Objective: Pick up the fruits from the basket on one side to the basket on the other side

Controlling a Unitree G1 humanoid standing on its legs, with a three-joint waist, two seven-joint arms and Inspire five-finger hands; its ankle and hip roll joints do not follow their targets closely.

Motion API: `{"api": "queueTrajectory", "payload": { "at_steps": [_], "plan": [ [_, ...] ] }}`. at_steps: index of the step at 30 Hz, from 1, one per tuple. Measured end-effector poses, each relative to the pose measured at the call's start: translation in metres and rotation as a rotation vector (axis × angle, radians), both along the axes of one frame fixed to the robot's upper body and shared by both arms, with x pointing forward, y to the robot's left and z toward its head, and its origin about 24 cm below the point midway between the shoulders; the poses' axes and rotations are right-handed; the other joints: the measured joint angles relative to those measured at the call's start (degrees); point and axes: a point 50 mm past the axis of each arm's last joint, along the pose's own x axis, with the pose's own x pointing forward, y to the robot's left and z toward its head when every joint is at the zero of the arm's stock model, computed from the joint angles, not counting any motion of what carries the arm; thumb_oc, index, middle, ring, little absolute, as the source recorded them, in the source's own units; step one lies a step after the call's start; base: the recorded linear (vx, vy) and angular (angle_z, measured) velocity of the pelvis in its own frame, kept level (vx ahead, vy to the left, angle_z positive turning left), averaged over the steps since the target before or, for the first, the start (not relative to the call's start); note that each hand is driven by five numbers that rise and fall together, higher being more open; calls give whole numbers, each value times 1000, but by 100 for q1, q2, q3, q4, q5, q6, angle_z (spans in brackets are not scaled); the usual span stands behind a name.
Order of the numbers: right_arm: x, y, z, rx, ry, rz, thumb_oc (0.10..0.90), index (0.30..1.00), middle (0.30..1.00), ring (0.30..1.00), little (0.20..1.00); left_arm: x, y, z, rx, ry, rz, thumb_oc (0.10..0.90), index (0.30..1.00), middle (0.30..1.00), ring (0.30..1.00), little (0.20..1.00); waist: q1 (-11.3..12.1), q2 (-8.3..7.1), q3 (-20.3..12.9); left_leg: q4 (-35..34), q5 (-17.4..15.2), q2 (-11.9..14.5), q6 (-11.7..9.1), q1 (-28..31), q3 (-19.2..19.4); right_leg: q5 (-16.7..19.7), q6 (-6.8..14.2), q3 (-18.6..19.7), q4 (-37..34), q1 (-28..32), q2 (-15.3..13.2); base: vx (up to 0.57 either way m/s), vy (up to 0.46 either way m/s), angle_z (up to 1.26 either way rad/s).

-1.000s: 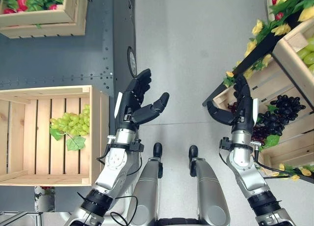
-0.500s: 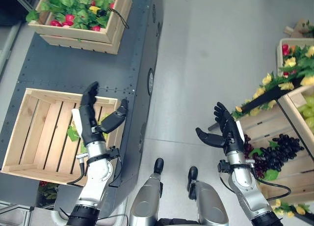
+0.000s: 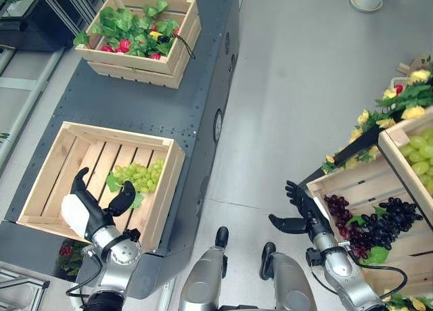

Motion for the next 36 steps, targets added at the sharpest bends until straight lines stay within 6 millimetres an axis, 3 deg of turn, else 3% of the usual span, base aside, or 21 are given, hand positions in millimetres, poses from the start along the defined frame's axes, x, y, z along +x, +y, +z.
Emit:
{"api": "queueTrajectory", "payload": {
  "at_steps": [3, 7, 14, 19, 29, 36],
  "plan": [
    [6, 0, 1, -38, 1, 37, 800, 900, 900, 900, 900, 15, 3, 8, 14, -22, 20, 800, 900, 900, 900, 900, 7, 84, 386, 578, -144, 153, -85, -409, 26, -38, -100, 76, 414, -334, 145, -72, -16, -5],
    [9, 4, 2, -57, -2, 74, 800, 900, 900, 900, 900, 23, 8, 8, 48, 10, 48, 800, 900, 900, 900, 900, -22, 30, 457, 1019, -219, 294, -106, -1002, 39, 21, -213, 114, 699, -872, 337, -60, -28, -12],
    [8, 7, 0, -84, 7, 119, 800, 900, 900, 900, 900, 29, 34, 25, 131, 28, 119, 800, 900, 900, 900, 900, -99, -250, 500, 1368, -194, 311, -145, -1702, -103, 126, -247, 101, 874, -1503, 461, 15, -8, -2],
    [12, 15, 4, -73, -15, 156, 800, 900, 900, 900, 900, 36, 54, 47, 183, 11, 164, 800, 900, 900, 900, 900, -136, -503, 499, 1473, -213, 325, -123, -1907, -116, 156, -231, 104, 870, -1619, 476, 1, -3, 4],
    [11, 22, 2, -60, -19, 187, 800, 900, 900, 900, 900, 36, 64, 64, 242, -1, 194, 800, 900, 900, 900, 900, -100, -615, 494, 1153, -165, 396, -189, -2044, -255, 336, -187, 69, 291, -1608, 657, -1, 0, 2],
    [20, 33, 11, -17, -70, 197, 800, 900, 900, 900, 900, 38, 82, 92, 338, -13, 236, 800, 900, 900, 900, 900, -40, -781, 486, 1174, -206, 428, -97, -2073, -247, 405, -197, 47, 9, -1454, 728, 0, 8, 6]
  ]
}}
